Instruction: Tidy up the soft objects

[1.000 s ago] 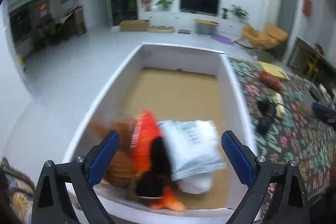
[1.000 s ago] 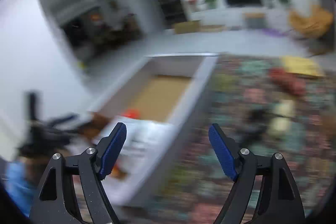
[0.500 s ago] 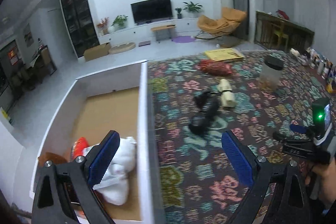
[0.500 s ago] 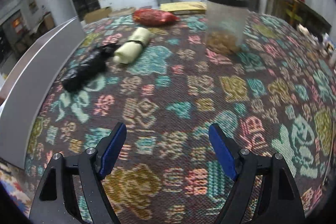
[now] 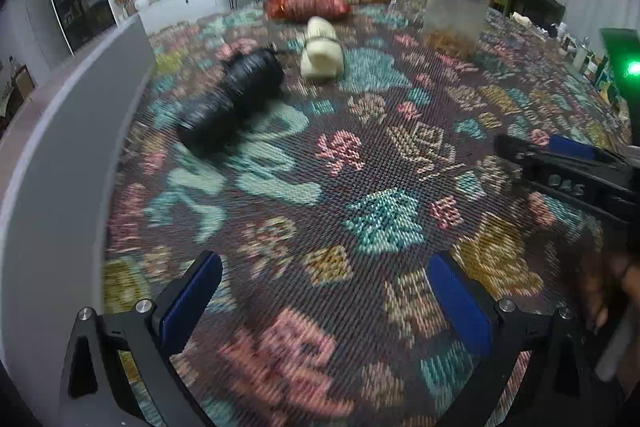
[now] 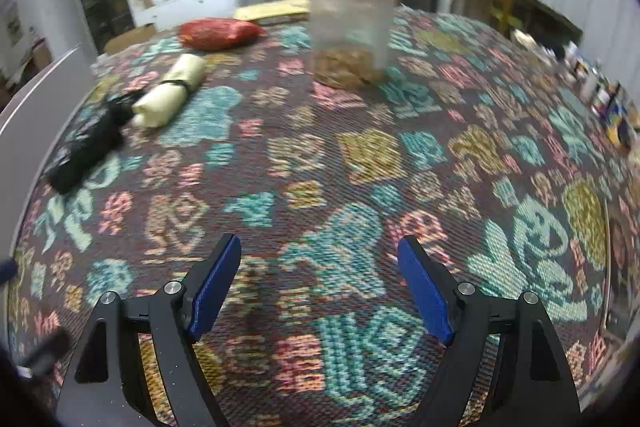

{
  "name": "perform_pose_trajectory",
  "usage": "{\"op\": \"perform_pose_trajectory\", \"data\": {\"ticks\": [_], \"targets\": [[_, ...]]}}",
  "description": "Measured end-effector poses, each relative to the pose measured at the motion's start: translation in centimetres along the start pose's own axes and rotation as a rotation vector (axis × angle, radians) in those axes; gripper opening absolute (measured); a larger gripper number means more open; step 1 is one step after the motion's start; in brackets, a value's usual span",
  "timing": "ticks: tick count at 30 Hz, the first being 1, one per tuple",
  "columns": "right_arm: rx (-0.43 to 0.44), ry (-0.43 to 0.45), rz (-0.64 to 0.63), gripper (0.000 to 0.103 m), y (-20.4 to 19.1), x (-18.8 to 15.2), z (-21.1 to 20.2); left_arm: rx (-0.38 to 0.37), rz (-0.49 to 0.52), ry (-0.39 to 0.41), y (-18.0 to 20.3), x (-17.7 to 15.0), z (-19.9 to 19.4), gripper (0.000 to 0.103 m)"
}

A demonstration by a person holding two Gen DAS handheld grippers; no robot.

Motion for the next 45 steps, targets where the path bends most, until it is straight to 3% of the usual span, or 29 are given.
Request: {"op": "perform_pose_trajectory", "data": {"ticks": [2, 5, 10, 45], "targets": [[-0.041, -0.034, 0.031, 0.086, 0.7, 0.0, 1.0, -0.008, -0.014, -0.001, 0.0, 0.7, 1.2, 0.102], [-0.04, -0.022, 0.048, 0.088, 1.0, 0.3, 1.1, 0.003, -0.031, -0.011, -0.3, 2.0, 3.1, 0.102], [-0.057, -0.001, 0.064, 0.091, 0.9, 1.0, 1.7, 0.025, -0.055, 0.036, -0.4, 3.0, 4.2, 0.103], [-0.06, -0.001, 0.064, 0.093, 0.8, 1.1, 2.0, 0.019, -0.063, 0.039, -0.6, 3.1, 4.4, 0.103]]}}
Point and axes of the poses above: each gripper's, at about its wrist camera, not at the fingertips, and z roughly the way its jaws point, y to its right, x to its top, the point moved 3 cm from there along z, roughly the way its jaws point, and after that the axes turned 6 degrees about z, right-handed, at the moved point
